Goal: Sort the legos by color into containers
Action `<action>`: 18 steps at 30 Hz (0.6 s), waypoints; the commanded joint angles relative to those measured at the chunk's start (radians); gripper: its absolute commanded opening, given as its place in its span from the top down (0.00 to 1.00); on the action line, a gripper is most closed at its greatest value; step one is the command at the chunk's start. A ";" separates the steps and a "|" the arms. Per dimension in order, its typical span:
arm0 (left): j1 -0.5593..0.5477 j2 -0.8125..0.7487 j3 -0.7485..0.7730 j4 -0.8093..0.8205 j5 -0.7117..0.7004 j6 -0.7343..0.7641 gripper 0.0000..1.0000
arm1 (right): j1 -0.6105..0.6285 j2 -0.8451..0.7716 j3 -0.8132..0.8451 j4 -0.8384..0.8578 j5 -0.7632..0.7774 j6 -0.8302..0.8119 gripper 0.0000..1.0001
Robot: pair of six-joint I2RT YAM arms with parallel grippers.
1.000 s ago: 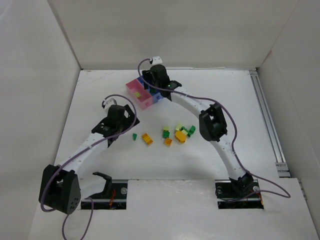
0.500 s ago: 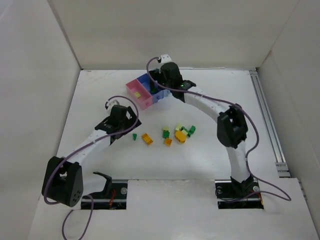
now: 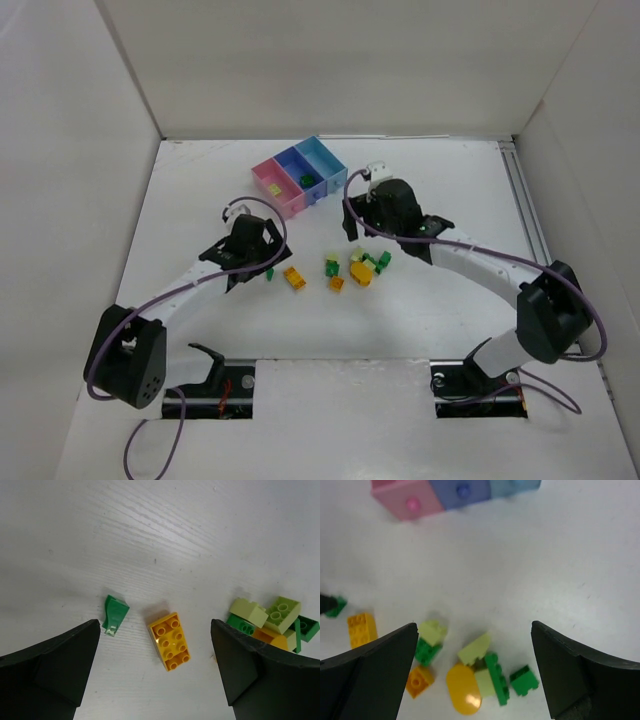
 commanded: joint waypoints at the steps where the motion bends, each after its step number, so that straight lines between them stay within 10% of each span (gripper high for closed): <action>1: -0.026 -0.032 -0.011 0.015 0.008 -0.011 0.09 | 0.046 -0.085 -0.096 -0.025 -0.040 0.022 0.00; 18: -0.144 0.030 0.004 -0.014 -0.030 -0.011 0.09 | 0.109 -0.048 -0.157 -0.237 0.061 0.229 0.00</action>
